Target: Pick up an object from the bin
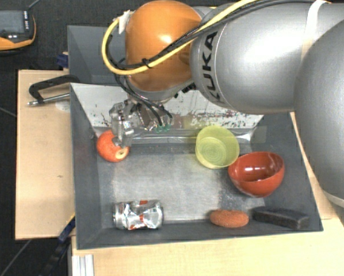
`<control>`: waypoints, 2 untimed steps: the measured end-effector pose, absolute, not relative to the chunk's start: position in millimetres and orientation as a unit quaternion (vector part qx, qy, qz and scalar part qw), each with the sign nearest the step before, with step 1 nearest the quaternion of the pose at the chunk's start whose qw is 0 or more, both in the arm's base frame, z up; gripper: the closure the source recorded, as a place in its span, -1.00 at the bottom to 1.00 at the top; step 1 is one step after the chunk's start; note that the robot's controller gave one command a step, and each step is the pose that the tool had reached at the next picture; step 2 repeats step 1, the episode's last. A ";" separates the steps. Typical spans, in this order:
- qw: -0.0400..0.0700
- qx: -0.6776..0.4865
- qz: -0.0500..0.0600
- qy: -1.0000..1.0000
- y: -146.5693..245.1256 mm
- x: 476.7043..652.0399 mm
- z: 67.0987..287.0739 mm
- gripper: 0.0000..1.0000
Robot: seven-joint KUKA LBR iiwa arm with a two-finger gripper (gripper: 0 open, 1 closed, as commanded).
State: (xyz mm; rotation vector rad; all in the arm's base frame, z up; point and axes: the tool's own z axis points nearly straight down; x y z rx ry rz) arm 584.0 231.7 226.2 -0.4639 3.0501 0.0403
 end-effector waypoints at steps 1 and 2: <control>0.026 -0.191 0.012 0.981 219.7 561.0 74.8 1.00; 0.026 -0.191 0.012 0.981 219.7 561.0 74.8 1.00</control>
Offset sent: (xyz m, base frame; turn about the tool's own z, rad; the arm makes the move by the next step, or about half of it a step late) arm -0.0210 -0.0125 -0.1475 -0.0819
